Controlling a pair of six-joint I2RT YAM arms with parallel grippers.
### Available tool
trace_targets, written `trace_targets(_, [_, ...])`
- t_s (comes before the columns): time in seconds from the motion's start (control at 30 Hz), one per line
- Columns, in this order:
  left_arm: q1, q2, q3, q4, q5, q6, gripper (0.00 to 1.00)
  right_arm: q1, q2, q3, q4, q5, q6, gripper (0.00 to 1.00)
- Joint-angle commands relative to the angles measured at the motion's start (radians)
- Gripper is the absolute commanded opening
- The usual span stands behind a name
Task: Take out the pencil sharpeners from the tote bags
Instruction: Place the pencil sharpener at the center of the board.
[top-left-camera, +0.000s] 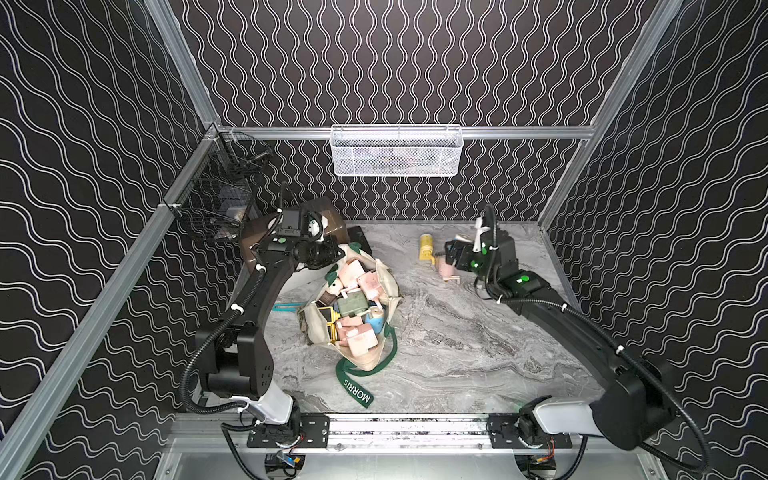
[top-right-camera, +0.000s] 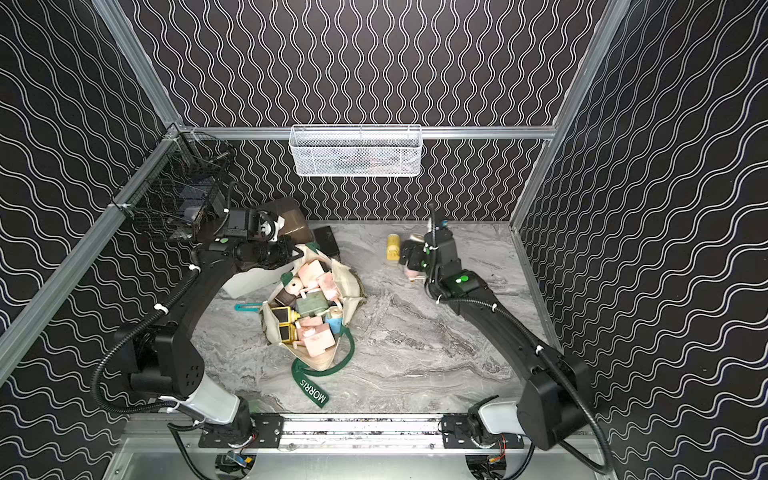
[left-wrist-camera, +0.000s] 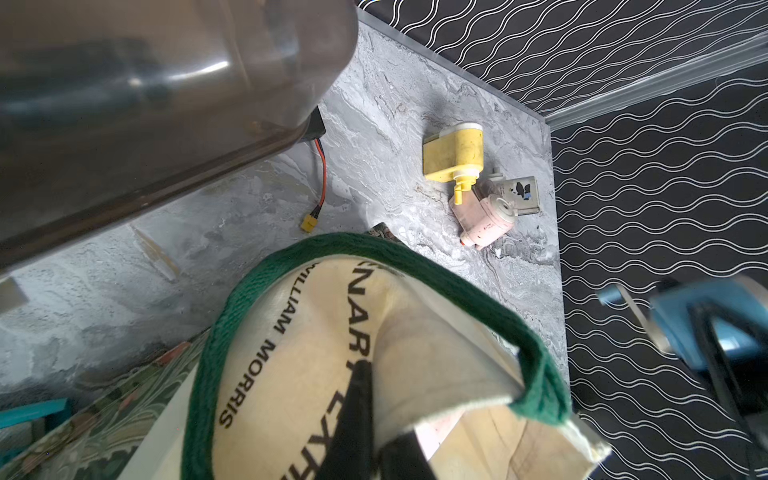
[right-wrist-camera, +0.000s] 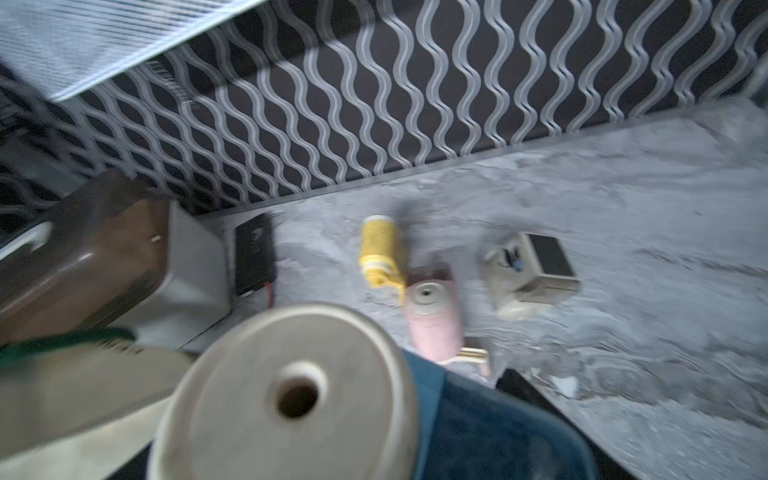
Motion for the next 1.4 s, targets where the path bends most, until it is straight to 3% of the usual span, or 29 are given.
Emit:
trace_targets(0.0, [0.005,-0.012,-0.005,0.004,0.007,-0.006,0.00,-0.113,0.062,0.034,-0.029,0.024,0.109,0.81])
trace_targets(0.23, [0.009,-0.009,-0.005,0.008,0.019,-0.013,0.00,-0.354,0.226,0.027,-0.020,-0.058,0.209,0.79])
trace_targets(0.37, [0.010,-0.006,-0.005,0.011,0.025,-0.017,0.00,-0.422,0.318,0.042,-0.011,-0.118,0.225,0.77])
trace_targets(0.93, [0.017,-0.001,-0.007,0.017,0.041,-0.026,0.00,-0.431,0.688,0.296,-0.096,-0.324,0.171,0.78])
trace_targets(1.37, [0.017,0.000,-0.007,0.015,0.039,-0.024,0.00,-0.380,0.790,0.421,-0.205,-0.409,0.108,0.91])
